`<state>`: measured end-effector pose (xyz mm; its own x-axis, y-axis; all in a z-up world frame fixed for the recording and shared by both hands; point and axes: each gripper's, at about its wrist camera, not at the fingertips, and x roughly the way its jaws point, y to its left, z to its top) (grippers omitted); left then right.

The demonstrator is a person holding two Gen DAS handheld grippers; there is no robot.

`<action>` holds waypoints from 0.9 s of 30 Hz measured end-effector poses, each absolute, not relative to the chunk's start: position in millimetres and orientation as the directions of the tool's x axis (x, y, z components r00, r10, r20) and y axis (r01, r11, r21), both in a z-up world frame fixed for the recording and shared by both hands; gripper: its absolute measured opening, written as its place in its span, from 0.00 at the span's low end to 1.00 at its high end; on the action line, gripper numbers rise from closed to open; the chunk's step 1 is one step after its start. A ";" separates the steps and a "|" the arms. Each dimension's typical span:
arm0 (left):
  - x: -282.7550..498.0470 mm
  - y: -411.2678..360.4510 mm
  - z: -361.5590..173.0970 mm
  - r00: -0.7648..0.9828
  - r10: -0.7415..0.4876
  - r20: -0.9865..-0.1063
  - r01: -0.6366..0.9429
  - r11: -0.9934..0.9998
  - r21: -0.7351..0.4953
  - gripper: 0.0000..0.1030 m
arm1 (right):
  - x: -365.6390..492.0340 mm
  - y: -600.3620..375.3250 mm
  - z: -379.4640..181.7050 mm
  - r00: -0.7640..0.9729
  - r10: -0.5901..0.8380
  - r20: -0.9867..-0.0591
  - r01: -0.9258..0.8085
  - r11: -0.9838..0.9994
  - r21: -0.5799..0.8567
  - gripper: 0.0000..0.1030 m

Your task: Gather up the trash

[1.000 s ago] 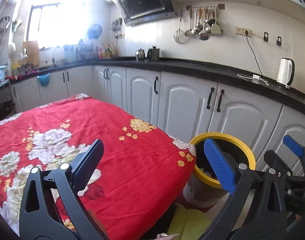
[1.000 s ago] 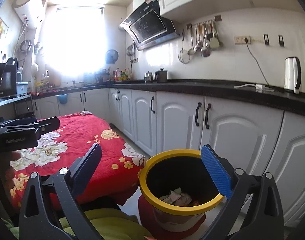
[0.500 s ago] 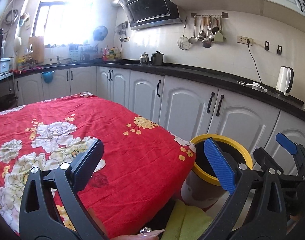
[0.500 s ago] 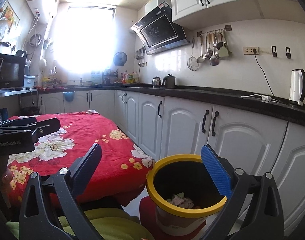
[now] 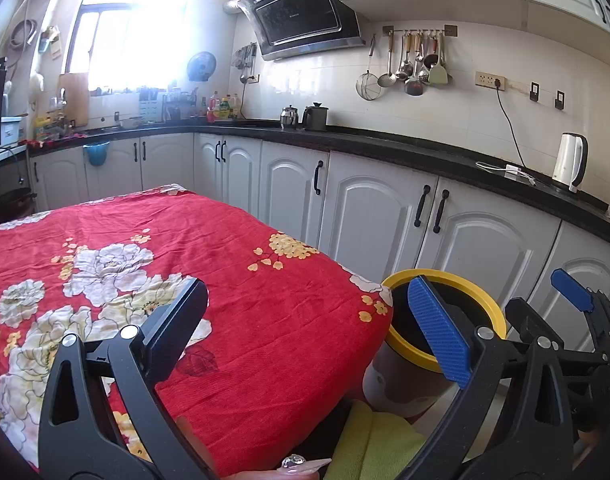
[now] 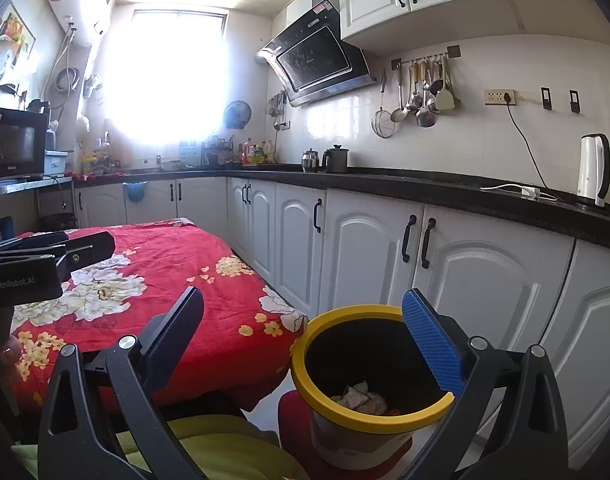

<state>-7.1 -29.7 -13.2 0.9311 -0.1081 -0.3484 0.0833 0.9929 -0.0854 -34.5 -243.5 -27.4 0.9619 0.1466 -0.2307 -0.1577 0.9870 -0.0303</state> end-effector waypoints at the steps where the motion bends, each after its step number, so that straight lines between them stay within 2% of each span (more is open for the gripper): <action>1: -7.1 -29.8 -13.4 0.931 -0.108 -0.349 0.083 0.993 -0.085 0.89 | -34.5 -243.2 -27.4 0.962 0.147 -0.231 -0.158 0.987 -0.031 0.94; 27: -5.1 -28.4 -14.3 0.930 -0.105 -0.353 0.078 0.993 -0.089 0.89 | -33.3 -244.2 -28.5 0.961 0.143 -0.236 -0.154 0.988 -0.026 0.94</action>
